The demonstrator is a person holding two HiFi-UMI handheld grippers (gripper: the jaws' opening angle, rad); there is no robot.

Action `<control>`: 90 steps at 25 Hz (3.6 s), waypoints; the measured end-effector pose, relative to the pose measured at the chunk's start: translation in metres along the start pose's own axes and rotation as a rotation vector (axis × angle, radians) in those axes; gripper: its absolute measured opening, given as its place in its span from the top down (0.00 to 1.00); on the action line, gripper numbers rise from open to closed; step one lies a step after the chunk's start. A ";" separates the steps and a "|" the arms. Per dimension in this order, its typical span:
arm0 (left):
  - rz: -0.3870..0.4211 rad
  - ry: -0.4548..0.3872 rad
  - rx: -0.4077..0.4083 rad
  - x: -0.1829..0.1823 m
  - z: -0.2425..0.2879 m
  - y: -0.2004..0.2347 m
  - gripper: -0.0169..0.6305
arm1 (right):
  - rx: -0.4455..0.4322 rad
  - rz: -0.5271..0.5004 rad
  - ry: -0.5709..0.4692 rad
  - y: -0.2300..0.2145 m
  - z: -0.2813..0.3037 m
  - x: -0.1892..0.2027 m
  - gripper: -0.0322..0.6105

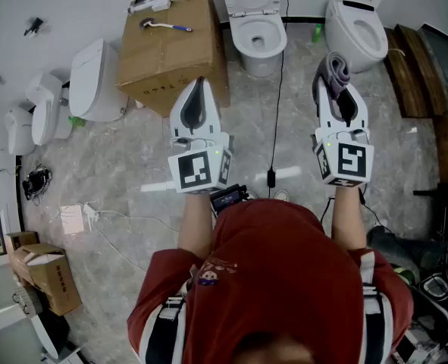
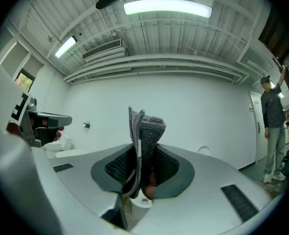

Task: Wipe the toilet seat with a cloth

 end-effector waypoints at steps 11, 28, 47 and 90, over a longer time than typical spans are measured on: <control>-0.009 0.011 -0.008 0.005 0.005 -0.003 0.95 | 0.004 0.003 0.002 -0.006 0.003 0.003 0.80; 0.000 0.067 -0.029 0.009 0.012 -0.060 0.95 | -0.025 0.056 0.015 -0.050 -0.007 0.022 0.80; -0.024 0.074 -0.014 0.023 0.046 -0.100 0.95 | -0.037 0.055 0.000 -0.089 0.006 0.035 0.80; -0.062 0.076 0.043 0.087 0.346 0.071 0.95 | 0.044 0.028 0.069 -0.072 0.339 0.049 0.80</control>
Point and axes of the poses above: the fingertips, and each gripper's own axes: z forward along the fingers, y to its left, x out of its underside, the point moved 10 cm from there along -z, backward along the fingers, and after that the axes turned 5 degrees about y, right-handed, at the moved point
